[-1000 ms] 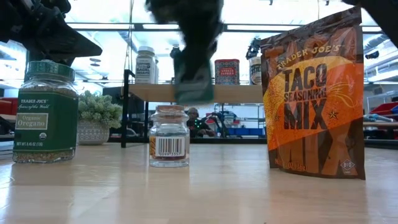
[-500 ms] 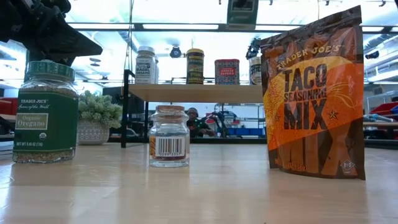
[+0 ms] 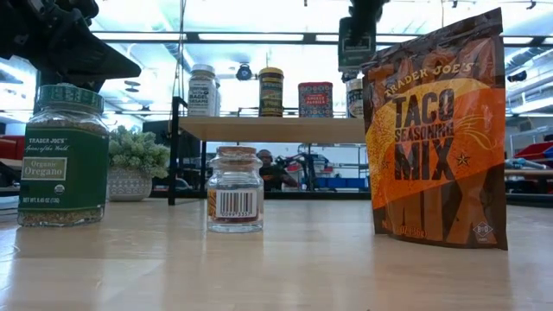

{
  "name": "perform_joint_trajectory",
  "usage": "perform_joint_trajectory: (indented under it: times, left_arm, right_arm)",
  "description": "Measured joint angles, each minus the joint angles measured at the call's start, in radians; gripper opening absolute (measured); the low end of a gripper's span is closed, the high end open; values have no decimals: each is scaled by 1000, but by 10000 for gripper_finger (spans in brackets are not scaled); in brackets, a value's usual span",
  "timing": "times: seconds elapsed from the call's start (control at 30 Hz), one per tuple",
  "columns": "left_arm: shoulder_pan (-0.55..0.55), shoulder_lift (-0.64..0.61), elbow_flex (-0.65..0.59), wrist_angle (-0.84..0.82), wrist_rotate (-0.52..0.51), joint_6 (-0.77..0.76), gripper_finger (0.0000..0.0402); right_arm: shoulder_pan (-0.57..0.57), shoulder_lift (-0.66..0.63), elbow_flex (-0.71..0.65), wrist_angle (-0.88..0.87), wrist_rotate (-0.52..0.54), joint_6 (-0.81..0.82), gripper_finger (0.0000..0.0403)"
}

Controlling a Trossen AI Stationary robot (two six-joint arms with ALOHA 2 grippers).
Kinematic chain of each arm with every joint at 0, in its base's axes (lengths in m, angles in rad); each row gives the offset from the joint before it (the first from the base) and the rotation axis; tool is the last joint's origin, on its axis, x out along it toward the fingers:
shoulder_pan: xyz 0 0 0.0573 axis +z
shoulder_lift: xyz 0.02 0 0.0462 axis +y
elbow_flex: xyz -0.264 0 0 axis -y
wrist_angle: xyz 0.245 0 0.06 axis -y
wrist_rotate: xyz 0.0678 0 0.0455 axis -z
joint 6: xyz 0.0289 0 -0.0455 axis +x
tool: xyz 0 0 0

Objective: Shelf spices
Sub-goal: Put the black seasoning can on the shelf aligned with the red seasoning can

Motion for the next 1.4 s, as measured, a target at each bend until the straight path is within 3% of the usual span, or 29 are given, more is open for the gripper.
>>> perform_joint_trajectory:
  times: [0.2, 0.33, 0.77, 1.07, 1.4]
  left_arm:
    - [0, 0, 0, -2, 12, 1, 1]
    - [0, 0, 0, -2, 12, 2, 1]
    - [0, 0, 0, 0, -11, 3, 1]
    - [0, 0, 0, -3, -11, 4, 1]
    - [1, 0, 0, -3, -12, 7, 1]
  right_arm:
    - [-21, -225, -410, 297, -51, 4, 114]
    - [-41, -300, -525, 374, -65, 12, 114]
    - [-119, -168, -502, 453, -164, -280, 115]
    - [-183, -137, -488, 502, -198, -298, 115]
    - [-183, -126, -345, 456, -209, -292, 115]
